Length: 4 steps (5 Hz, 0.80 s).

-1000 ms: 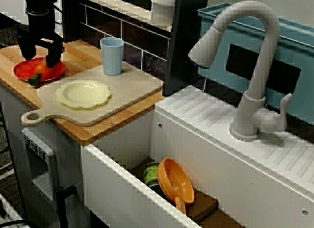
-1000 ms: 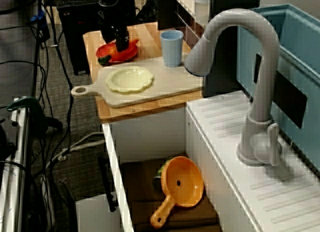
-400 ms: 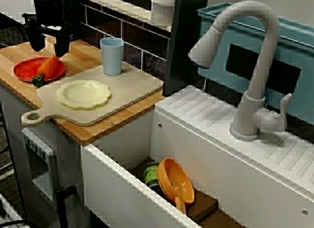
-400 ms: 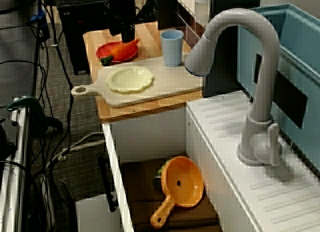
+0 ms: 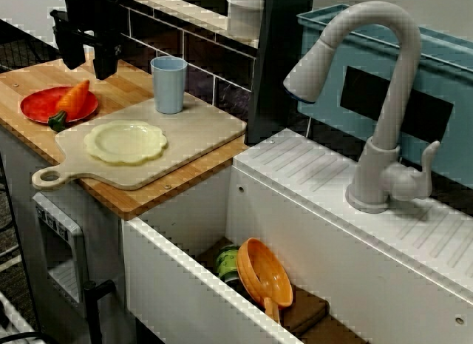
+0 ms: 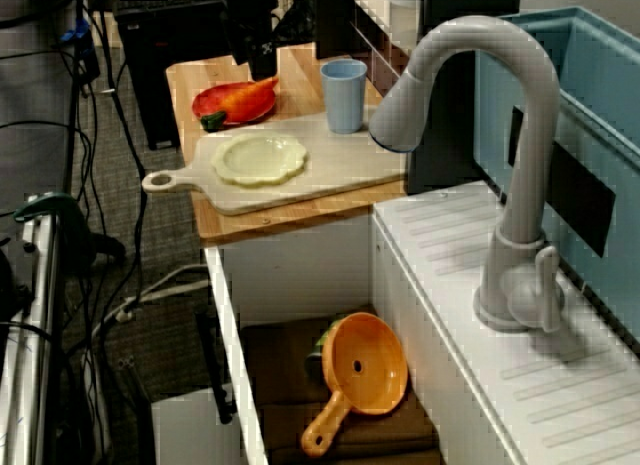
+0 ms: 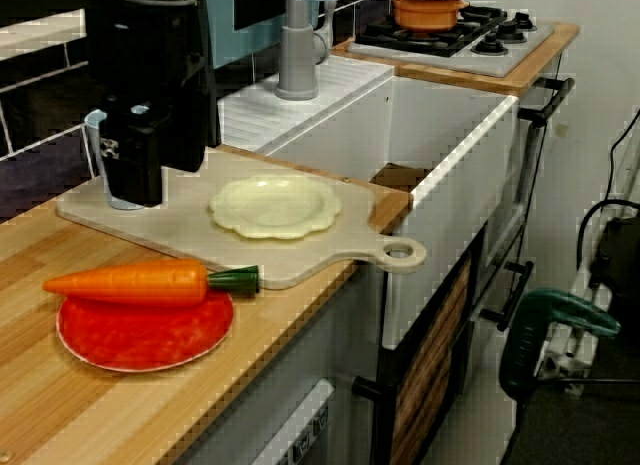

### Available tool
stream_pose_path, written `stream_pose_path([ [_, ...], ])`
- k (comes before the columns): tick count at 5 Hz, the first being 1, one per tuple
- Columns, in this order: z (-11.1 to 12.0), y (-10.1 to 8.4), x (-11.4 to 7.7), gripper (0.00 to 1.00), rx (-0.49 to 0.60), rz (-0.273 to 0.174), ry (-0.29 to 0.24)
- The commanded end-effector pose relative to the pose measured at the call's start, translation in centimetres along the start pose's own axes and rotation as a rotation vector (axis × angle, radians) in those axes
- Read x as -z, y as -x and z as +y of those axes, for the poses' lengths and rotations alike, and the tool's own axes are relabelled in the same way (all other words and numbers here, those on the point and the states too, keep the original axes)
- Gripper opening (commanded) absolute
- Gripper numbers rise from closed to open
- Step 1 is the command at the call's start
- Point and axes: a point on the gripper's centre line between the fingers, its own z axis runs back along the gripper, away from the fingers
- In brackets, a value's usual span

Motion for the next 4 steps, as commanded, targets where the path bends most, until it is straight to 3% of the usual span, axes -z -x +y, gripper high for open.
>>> stream_pose_path([
  [1, -1.2, 0.6, -2.7, 1.00, 0.143, -0.081, -0.013],
  [4, -3.3, 4.9, -3.0, 1.00, 0.240, -0.081, 0.001],
])
